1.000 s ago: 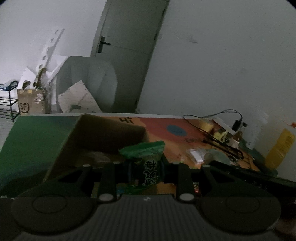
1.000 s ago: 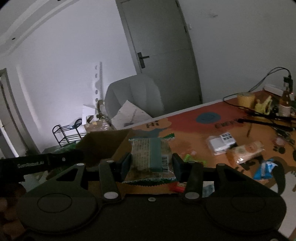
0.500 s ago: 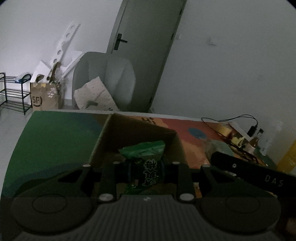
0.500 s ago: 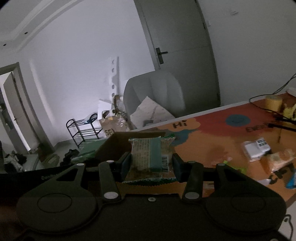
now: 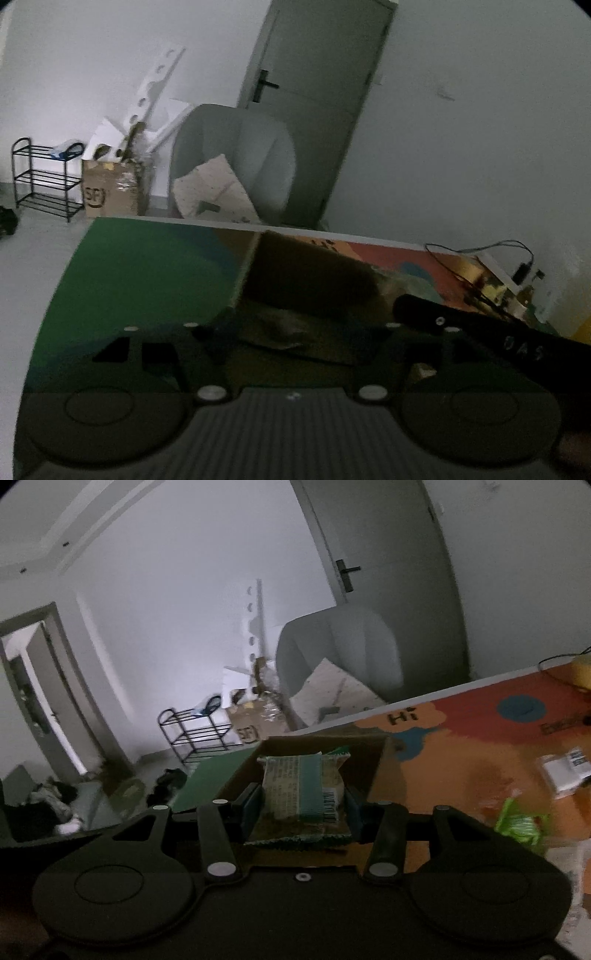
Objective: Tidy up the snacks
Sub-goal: 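Carry both snacks into the cardboard box and open both tools to release, then move both tools back from the box toward the snack pile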
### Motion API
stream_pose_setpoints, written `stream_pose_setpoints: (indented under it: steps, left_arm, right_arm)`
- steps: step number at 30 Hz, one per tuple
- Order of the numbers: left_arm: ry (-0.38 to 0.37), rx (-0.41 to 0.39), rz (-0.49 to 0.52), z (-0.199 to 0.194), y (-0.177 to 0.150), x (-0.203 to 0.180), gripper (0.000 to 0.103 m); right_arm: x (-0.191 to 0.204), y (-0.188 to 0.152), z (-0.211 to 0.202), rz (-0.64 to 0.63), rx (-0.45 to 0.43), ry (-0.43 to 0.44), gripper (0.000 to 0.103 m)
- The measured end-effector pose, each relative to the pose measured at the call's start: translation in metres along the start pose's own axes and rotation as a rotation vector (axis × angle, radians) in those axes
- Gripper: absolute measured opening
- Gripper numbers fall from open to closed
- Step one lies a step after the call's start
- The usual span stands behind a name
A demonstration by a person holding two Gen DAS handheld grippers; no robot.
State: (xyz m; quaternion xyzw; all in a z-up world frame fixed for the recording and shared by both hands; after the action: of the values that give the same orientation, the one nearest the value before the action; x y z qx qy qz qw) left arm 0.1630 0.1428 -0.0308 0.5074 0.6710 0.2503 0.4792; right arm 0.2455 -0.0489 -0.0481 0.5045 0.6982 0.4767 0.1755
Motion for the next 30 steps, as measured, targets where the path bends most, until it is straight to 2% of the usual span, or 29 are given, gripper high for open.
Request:
stream_pose_setpoints:
  steps: [6, 12, 15, 30]
  left_arm:
    - [0.034, -0.017, 0.000, -0.005, 0.000, 0.003, 0.089]
    - [0.045, -0.005, 0.014, -0.001, -0.004, -0.005, 0.099]
    - [0.048, 0.013, 0.013, -0.001, -0.005, -0.008, 0.100]
    - [-0.008, 0.045, 0.057, 0.000, -0.021, -0.040, 0.103]
  right_arm:
    - [-0.014, 0.003, -0.010, 0.036, -0.016, -0.007, 0.076]
    - [-0.031, -0.001, -0.022, 0.052, -0.024, -0.060, 0.095]
    - [-0.036, -0.005, -0.027, 0.025, -0.040, -0.120, 0.102]
    - [-0.079, -0.025, -0.051, 0.048, -0.021, -0.231, 0.103]
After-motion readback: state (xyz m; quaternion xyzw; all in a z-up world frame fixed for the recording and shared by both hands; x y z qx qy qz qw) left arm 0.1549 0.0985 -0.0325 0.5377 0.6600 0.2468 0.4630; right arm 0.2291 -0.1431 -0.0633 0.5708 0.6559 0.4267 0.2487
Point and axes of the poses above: each gripper's, at about its wrist camera, not at the fingertips, and z roughly the way its jaws point, x to its left, y to its top, the point moved 3 cm from there along z, roughly the way its jaws point, and after that the axes turned 14 degrees about -y, right-handed, at the moved point
